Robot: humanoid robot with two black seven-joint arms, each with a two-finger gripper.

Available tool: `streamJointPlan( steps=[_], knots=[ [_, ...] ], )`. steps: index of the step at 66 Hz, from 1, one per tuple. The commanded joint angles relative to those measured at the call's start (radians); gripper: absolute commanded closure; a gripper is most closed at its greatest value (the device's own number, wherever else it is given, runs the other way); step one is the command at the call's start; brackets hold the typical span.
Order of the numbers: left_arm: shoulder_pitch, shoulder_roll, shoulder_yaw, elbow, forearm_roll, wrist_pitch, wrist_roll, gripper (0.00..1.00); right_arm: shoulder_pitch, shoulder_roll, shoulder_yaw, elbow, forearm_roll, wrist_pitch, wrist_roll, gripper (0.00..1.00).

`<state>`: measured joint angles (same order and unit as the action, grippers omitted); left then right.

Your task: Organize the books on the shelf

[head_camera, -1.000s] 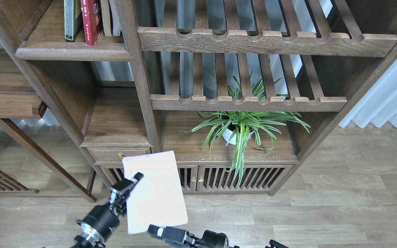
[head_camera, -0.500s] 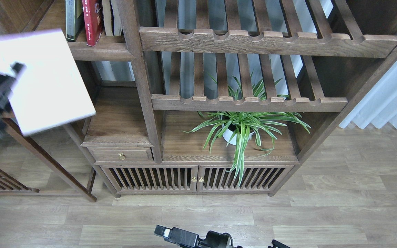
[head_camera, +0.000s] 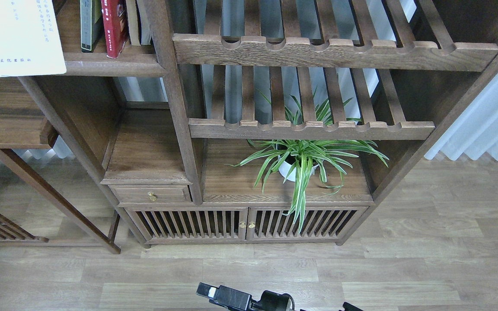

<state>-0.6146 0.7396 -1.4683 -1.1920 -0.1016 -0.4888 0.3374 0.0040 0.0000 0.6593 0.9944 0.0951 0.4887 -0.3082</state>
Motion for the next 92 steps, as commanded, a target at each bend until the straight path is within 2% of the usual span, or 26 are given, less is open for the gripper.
streamJointPlan(
  steps=[1, 14, 23, 30, 44, 53, 58, 60, 62, 70, 77, 92],
  knots=[
    [-0.120, -0.051, -0.004, 0.061, 0.106, 0.000, 0.038, 1.00, 0.001, 0.000, 0.002, 0.001, 0.000, 0.000, 0.000, 0.00],
    [-0.313, -0.066, 0.014, 0.176, 0.215, 0.000, 0.092, 1.00, -0.001, 0.000, 0.003, 0.001, 0.000, 0.000, 0.000, 0.00],
    [-0.405, -0.071, 0.074, 0.262, 0.256, 0.000, 0.092, 1.00, 0.001, 0.000, 0.002, 0.001, 0.000, 0.000, 0.000, 0.00],
    [-0.439, -0.132, 0.088, 0.314, 0.289, 0.000, 0.092, 1.00, 0.001, 0.000, 0.000, 0.001, 0.002, 0.000, 0.000, 0.00],
    [-0.479, -0.204, 0.083, 0.322, 0.375, 0.000, 0.092, 1.00, 0.031, 0.000, 0.049, 0.003, 0.011, 0.000, 0.014, 0.00],
    [-0.527, -0.213, 0.103, 0.321, 0.425, 0.000, 0.092, 1.00, 0.076, 0.000, 0.094, 0.013, 0.017, 0.000, 0.080, 0.00],
    [-0.563, -0.221, 0.103, 0.318, 0.477, 0.000, 0.092, 1.00, 0.112, 0.000, 0.120, 0.023, 0.034, 0.000, 0.156, 0.00],
    [-0.570, -0.221, 0.103, 0.315, 0.488, 0.000, 0.092, 1.00, 0.120, 0.000, 0.125, 0.026, 0.037, 0.000, 0.172, 0.00],
    [-0.580, -0.218, 0.103, 0.308, 0.510, 0.000, 0.092, 1.00, 0.136, 0.000, 0.134, 0.036, 0.049, 0.000, 0.208, 0.00],
    [-0.608, -0.209, 0.102, 0.305, 0.575, 0.000, 0.092, 1.00, 0.166, 0.000, 0.141, 0.066, 0.097, 0.000, 0.307, 0.00],
    [-0.611, -0.209, 0.095, 0.305, 0.648, 0.000, 0.089, 1.00, 0.174, 0.000, 0.143, 0.099, 0.130, 0.000, 0.347, 0.00],
    [-0.606, -0.210, 0.092, 0.302, 0.743, 0.000, 0.069, 1.00, 0.172, 0.000, 0.143, 0.127, 0.199, 0.000, 0.356, 0.00]
  ],
)
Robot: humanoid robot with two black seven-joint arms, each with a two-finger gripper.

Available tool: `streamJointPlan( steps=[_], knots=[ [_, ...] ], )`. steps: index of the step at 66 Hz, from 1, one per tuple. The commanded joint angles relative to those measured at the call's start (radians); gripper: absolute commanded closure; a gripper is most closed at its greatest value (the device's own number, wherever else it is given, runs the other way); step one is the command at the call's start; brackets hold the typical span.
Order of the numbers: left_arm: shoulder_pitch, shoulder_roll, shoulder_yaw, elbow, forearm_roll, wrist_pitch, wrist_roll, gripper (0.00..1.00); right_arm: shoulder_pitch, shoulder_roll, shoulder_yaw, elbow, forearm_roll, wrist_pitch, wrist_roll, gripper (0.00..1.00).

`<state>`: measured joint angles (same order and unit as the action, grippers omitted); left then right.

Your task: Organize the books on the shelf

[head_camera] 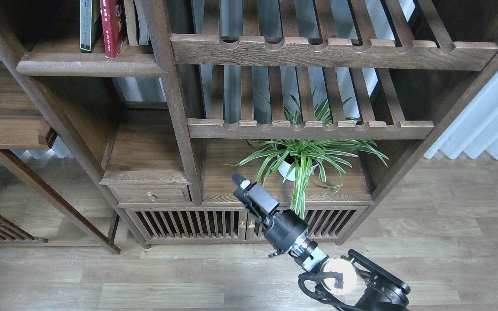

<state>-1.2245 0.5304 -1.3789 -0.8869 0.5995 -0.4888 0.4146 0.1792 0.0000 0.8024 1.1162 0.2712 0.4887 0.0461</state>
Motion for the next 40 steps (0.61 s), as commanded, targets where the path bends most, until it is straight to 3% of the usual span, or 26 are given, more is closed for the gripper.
streamJointPlan(
  steps=[1, 22, 27, 33, 40],
  knots=[
    [0.003, -0.004, 0.003, -0.004, 0.051, 0.000, -0.010, 1.00, -0.003, 0.000, 0.000, 0.005, 0.025, 0.000, 0.001, 0.00],
    [-0.003, -0.027, 0.064, 0.022, 0.174, 0.000, -0.023, 1.00, -0.007, 0.000, 0.001, 0.008, 0.025, 0.000, 0.000, 0.00],
    [-0.007, -0.046, 0.110, 0.043, 0.198, 0.000, -0.062, 1.00, -0.004, 0.000, 0.001, 0.008, 0.025, 0.000, 0.000, 0.00],
    [-0.035, -0.049, 0.181, 0.091, 0.217, 0.000, -0.155, 1.00, -0.004, 0.000, 0.001, 0.008, 0.025, 0.000, 0.000, 0.00],
    [-0.082, -0.050, 0.257, 0.154, 0.217, 0.000, -0.230, 1.00, -0.006, 0.000, 0.001, 0.008, 0.026, 0.000, 0.001, 0.00]
  ],
)
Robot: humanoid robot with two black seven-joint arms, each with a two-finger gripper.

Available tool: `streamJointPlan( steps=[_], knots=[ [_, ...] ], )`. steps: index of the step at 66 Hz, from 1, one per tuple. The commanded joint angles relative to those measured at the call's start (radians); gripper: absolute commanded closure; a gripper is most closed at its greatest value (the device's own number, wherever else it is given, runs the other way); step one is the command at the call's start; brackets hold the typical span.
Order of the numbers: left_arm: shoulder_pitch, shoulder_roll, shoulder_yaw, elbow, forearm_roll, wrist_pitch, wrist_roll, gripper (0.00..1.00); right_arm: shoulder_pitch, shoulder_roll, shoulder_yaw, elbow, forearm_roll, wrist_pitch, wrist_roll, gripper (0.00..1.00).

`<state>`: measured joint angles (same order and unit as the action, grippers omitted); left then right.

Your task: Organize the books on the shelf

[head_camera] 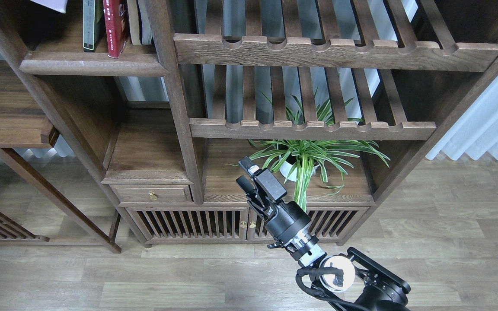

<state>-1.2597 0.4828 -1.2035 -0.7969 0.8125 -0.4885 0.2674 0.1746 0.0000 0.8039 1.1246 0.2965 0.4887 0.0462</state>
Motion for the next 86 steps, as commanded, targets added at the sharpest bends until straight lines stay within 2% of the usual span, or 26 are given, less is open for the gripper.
streamJointPlan(
  steps=[1, 7, 20, 23, 26, 29, 30, 32, 37, 39, 43, 47, 54, 63, 68, 69, 74, 83, 86],
  knots=[
    [-0.052, -0.003, 0.085, 0.067, 0.004, 0.000, -0.088, 1.00, -0.001, 0.000, 0.000, 0.000, 0.001, 0.000, 0.000, 0.00],
    [-0.076, -0.027, 0.125, 0.137, -0.007, 0.000, -0.149, 0.99, -0.004, 0.000, 0.000, 0.000, 0.001, 0.000, 0.000, 0.00],
    [-0.063, -0.052, 0.124, 0.166, -0.015, 0.000, -0.168, 0.93, -0.006, 0.000, 0.000, 0.000, 0.001, 0.000, 0.000, 0.00],
    [-0.052, -0.061, 0.117, 0.166, -0.032, 0.019, -0.195, 0.92, -0.007, 0.000, 0.000, 0.000, 0.001, 0.000, 0.000, 0.00],
    [-0.046, -0.069, 0.124, 0.166, -0.050, 0.053, -0.229, 0.86, -0.009, 0.000, 0.000, 0.000, 0.001, 0.000, 0.001, 0.00],
    [-0.044, -0.078, 0.125, 0.166, -0.058, 0.090, -0.250, 0.76, -0.009, 0.000, 0.000, 0.000, 0.001, 0.000, 0.000, 0.00],
    [-0.043, -0.084, 0.128, 0.166, -0.058, 0.115, -0.258, 0.69, -0.009, 0.000, 0.000, 0.000, 0.001, 0.000, 0.000, 0.00],
    [-0.043, -0.089, 0.130, 0.165, -0.058, 0.137, -0.260, 0.62, -0.009, 0.000, 0.000, 0.000, 0.001, 0.000, 0.000, 0.00],
    [-0.038, -0.122, 0.133, 0.154, -0.061, 0.255, -0.266, 0.26, -0.010, 0.000, 0.000, 0.000, 0.001, 0.000, 0.000, 0.00],
    [-0.035, -0.127, 0.134, 0.147, -0.062, 0.286, -0.267, 0.19, -0.010, 0.000, 0.000, 0.000, 0.001, 0.000, 0.000, 0.00],
    [-0.026, -0.136, 0.133, 0.119, -0.062, 0.327, -0.266, 0.10, -0.010, 0.000, 0.000, 0.000, 0.001, 0.000, 0.000, 0.00],
    [-0.024, -0.136, 0.131, 0.101, -0.062, 0.332, -0.266, 0.01, -0.010, 0.000, 0.000, -0.002, 0.001, 0.000, 0.000, 0.00],
    [-0.023, -0.136, 0.131, 0.087, -0.065, 0.327, -0.269, 0.00, -0.010, 0.000, 0.000, -0.002, 0.001, 0.000, 0.000, 0.00],
    [0.032, -0.122, 0.127, -0.036, -0.128, 0.337, -0.240, 0.00, -0.009, 0.000, 0.000, -0.002, 0.000, 0.000, 0.000, 0.00],
    [0.100, -0.089, 0.111, -0.142, -0.133, 0.353, -0.189, 0.00, -0.010, 0.000, 0.000, -0.002, 0.000, 0.000, 0.000, 0.00],
    [0.129, -0.073, 0.105, -0.177, -0.133, 0.358, -0.168, 0.00, -0.010, 0.000, 0.000, -0.002, 0.000, 0.000, 0.000, 0.00],
    [0.229, -0.026, 0.062, -0.295, -0.134, 0.364, -0.122, 0.00, -0.012, 0.000, -0.009, -0.002, 0.000, 0.000, 0.000, 0.00],
    [0.424, -0.009, -0.057, -0.484, -0.138, 0.354, -0.091, 0.00, -0.024, 0.000, -0.015, -0.002, -0.002, 0.000, 0.000, 0.00],
    [0.491, -0.009, -0.103, -0.551, -0.138, 0.349, -0.068, 0.00, -0.026, 0.000, -0.017, -0.002, -0.002, 0.000, 0.000, 0.00]
  ],
)
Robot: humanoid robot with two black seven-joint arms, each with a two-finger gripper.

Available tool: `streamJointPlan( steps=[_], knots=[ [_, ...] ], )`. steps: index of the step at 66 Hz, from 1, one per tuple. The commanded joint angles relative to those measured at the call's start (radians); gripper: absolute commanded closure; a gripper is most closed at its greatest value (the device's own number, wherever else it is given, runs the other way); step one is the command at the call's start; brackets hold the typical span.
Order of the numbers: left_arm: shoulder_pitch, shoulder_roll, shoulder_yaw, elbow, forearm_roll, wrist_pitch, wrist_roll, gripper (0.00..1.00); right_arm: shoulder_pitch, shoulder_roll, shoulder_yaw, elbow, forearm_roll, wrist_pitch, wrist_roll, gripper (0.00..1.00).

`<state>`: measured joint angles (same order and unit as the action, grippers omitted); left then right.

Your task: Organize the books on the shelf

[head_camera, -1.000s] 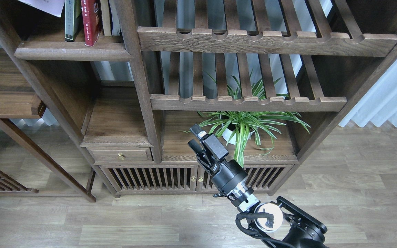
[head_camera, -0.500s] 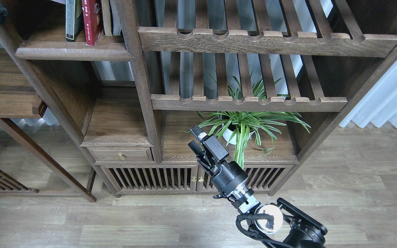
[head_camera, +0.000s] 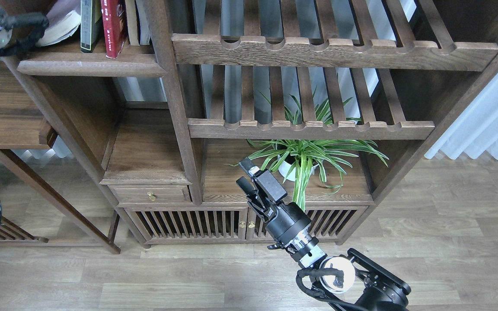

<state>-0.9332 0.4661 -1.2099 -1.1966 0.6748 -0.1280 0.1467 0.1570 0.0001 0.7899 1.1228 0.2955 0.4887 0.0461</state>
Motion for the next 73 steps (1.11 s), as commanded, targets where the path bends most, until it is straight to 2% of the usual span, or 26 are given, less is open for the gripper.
streamJointPlan(
  steps=[1, 6, 9, 14, 24, 37, 44, 57, 68, 69, 73],
  knots=[
    [0.175, 0.006, -0.103, -0.162, 0.000, -0.013, 0.056, 0.00, -0.008, 0.000, -0.003, 0.000, -0.003, 0.000, 0.000, 0.00],
    [0.240, 0.002, -0.134, -0.190, -0.008, -0.061, 0.063, 0.00, -0.007, 0.000, -0.003, 0.000, -0.003, 0.000, 0.000, 0.00],
    [0.258, 0.003, -0.167, -0.186, -0.004, -0.171, 0.070, 0.00, -0.001, 0.000, -0.004, -0.003, -0.004, 0.000, 0.000, 0.00],
    [0.284, 0.006, -0.220, -0.181, -0.003, -0.251, 0.077, 0.00, 0.004, 0.000, -0.004, -0.003, -0.004, 0.000, 0.000, 0.00],
    [0.393, 0.003, -0.324, -0.167, -0.009, -0.277, 0.090, 0.00, 0.007, 0.000, -0.004, -0.004, -0.004, 0.000, 0.000, 0.00],
    [0.447, -0.007, -0.332, -0.164, -0.089, -0.298, 0.076, 0.00, 0.021, 0.000, -0.003, -0.009, -0.006, 0.000, 0.000, 0.00],
    [0.502, -0.084, -0.327, -0.166, -0.187, -0.361, 0.077, 0.00, 0.047, 0.000, 0.003, -0.012, -0.004, 0.000, 0.000, 0.00],
    [0.623, -0.234, -0.330, -0.166, -0.235, -0.361, 0.086, 0.00, 0.079, 0.000, 0.002, -0.014, -0.004, 0.000, 0.000, 0.00],
    [0.754, -0.277, -0.332, -0.161, -0.251, -0.361, 0.077, 0.00, 0.093, 0.000, 0.009, -0.018, -0.007, 0.000, 0.000, 0.00],
    [0.796, -0.297, -0.330, -0.161, -0.277, -0.361, 0.077, 0.00, 0.095, 0.000, 0.009, -0.020, -0.007, 0.000, 0.000, 0.00],
    [0.821, -0.317, -0.329, -0.159, -0.291, -0.361, 0.077, 0.00, 0.096, 0.000, 0.009, -0.020, -0.007, 0.000, 0.000, 0.00]
  ],
)
